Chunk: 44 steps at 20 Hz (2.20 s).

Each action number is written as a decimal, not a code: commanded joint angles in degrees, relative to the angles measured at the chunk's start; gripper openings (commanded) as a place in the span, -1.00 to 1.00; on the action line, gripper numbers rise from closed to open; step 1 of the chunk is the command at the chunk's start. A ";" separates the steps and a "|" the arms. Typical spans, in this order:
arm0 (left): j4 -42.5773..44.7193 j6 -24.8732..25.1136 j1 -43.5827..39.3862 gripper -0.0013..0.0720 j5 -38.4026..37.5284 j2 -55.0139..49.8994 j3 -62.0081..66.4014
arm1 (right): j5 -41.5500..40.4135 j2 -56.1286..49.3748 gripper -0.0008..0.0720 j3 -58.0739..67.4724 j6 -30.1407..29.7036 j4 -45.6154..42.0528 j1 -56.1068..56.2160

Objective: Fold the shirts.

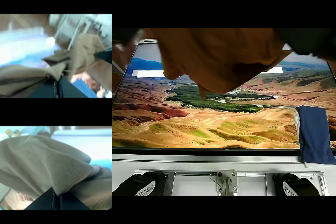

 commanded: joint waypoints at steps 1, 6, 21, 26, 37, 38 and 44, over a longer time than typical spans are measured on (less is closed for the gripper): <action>0.81 -0.04 0.13 -0.86 -2.45 5.16 4.26 | 6.19 4.50 -0.77 4.61 7.23 -1.18 0.02; 12.24 -6.47 0.13 -0.87 -23.41 5.68 2.34 | 30.53 3.96 -0.77 4.48 13.38 -8.20 0.02; 19.80 -11.06 0.13 -0.86 1.33 -0.42 -31.54 | 1.55 -6.69 -0.77 -29.38 10.80 -17.90 0.02; 18.49 -11.02 0.11 -0.86 12.11 -18.08 -32.35 | -19.26 -23.80 -0.77 -29.42 11.63 -16.57 0.02; 12.48 -11.04 6.43 0.77 1.38 -32.00 -27.58 | -16.37 -31.56 0.78 -28.24 9.77 -2.69 -2.34; 13.73 -11.04 9.70 0.78 -3.67 -31.98 -24.79 | -12.74 -29.92 0.78 -27.69 6.73 -3.06 -4.17; 20.33 -10.78 27.50 0.78 -26.62 -31.56 -22.23 | 20.74 -22.51 0.77 -28.63 2.89 -24.00 -17.88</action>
